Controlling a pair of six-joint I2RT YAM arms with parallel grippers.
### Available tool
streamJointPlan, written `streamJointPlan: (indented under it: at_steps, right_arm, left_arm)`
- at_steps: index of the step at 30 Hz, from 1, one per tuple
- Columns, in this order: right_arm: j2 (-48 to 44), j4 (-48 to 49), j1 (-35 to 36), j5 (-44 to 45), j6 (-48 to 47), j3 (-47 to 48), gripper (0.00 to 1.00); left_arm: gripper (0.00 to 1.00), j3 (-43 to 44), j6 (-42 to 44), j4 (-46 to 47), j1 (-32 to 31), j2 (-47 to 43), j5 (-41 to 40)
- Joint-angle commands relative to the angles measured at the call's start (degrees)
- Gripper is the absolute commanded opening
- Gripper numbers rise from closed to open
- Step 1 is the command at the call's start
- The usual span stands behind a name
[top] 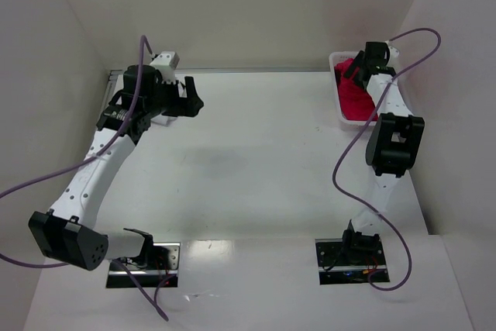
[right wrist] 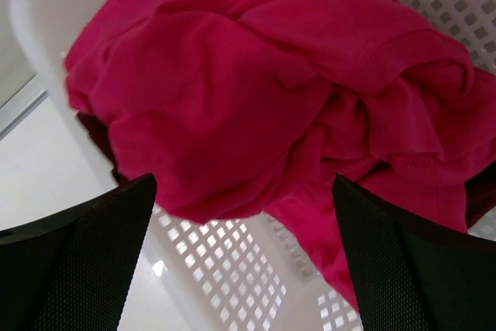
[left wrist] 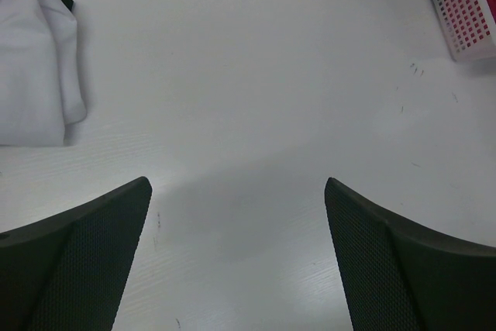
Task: Fold and stack the t-shirts
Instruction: Grab crumpled tshirt from bin with the right arm
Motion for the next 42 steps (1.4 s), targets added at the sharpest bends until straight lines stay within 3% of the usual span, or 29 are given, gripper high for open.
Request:
streamJointPlan:
  at_steps: [1,9,13,21,24,28,31,36,42]
  right_arm:
    - [1.93,0.57,-1.04,0.25,2.44,4.23,0.99]
    - [3.16,4.61,-1.57,-0.28,3.5,1.43,0.87]
    - [3.78,7.42,-1.57,-2.21,4.03,0.37,0.68]
    - [9.84,6.38,-1.57,-7.05,5.61,4.66,0.62]
    - [10.55,6.37,-1.57,-7.58,6.14,4.67,0.45]
    - [8.45,6.37,-1.57,-5.56,6.67,4.67,0.0]
    - [3.45,9.78,-1.57,-5.56,7.28,2.13,0.0]
    - [-12.54,11.73,-1.57,-6.17,7.28,-2.18,0.0]
    - [-28.79,12.36,3.69,-6.96,6.67,-5.26,0.0]
  left_arm:
    - [1.0,-1.11,0.74,-0.53,-0.28,-0.44,-0.58]
    - [1.0,-0.59,1.27,-1.06,-0.28,1.23,-0.59]
    - [1.0,-0.59,1.8,-1.59,-0.28,1.24,-2.25]
    - [1.0,-1.2,1.8,-3.6,-0.28,-2.27,-3.58]
    - [1.0,-1.2,1.8,-4.22,-0.28,-3.59,-4.89]
    - [1.0,-1.2,1.8,-4.22,-0.28,-5.0,-4.89]
    - [1.0,-2.43,0.66,-3.61,-0.28,-7.28,-4.37]
    - [1.0,-2.96,-0.57,-2.38,-0.28,-8.61,0.37]
    - [1.0,-1.82,-2.33,4.03,-0.28,-8.61,17.32]
